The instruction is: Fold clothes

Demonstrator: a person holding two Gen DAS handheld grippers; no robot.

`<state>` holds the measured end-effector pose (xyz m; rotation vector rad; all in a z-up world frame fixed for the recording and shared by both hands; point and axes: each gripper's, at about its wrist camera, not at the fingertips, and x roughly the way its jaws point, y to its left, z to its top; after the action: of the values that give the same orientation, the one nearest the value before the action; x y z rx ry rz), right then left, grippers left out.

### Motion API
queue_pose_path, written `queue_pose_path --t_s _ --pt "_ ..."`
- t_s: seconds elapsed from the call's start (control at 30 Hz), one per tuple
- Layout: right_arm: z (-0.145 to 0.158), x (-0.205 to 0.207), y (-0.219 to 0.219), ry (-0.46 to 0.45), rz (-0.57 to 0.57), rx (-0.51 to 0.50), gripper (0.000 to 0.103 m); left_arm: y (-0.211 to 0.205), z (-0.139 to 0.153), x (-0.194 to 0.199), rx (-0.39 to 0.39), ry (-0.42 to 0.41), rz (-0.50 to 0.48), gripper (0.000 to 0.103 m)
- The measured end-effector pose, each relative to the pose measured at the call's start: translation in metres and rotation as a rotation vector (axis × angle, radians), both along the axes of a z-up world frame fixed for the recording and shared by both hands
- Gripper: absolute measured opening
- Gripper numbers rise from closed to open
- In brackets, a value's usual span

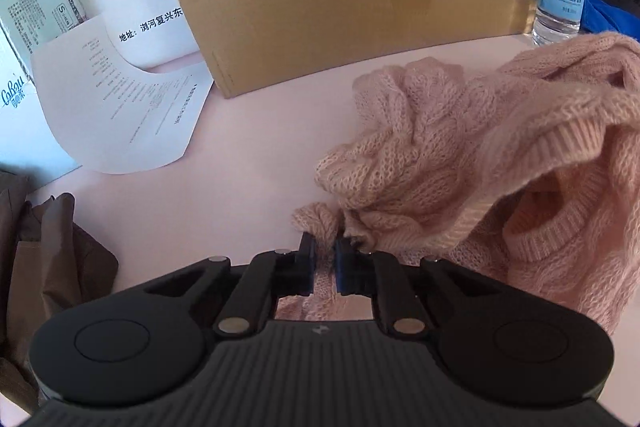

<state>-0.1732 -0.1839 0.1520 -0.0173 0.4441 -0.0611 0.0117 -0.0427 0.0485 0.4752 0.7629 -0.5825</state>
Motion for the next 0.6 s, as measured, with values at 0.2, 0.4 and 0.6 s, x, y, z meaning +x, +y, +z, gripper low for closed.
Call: queue_pose_path --t_s 0.2,0.4,0.6 --pt "-0.019 0.04 0.039 0.033 0.094 -0.047 0.056 0.006 -0.009 -0.015 0.011 -0.073 0.013 0.008" --pt "-0.038 0.059 0.063 0.081 0.073 -0.215 0.06 0.011 -0.011 -0.015 0.004 -0.075 0.019 0.008" --pt "-0.047 0.068 0.064 0.113 0.042 -0.23 0.013 0.014 -0.011 -0.015 -0.007 -0.073 0.027 0.008"
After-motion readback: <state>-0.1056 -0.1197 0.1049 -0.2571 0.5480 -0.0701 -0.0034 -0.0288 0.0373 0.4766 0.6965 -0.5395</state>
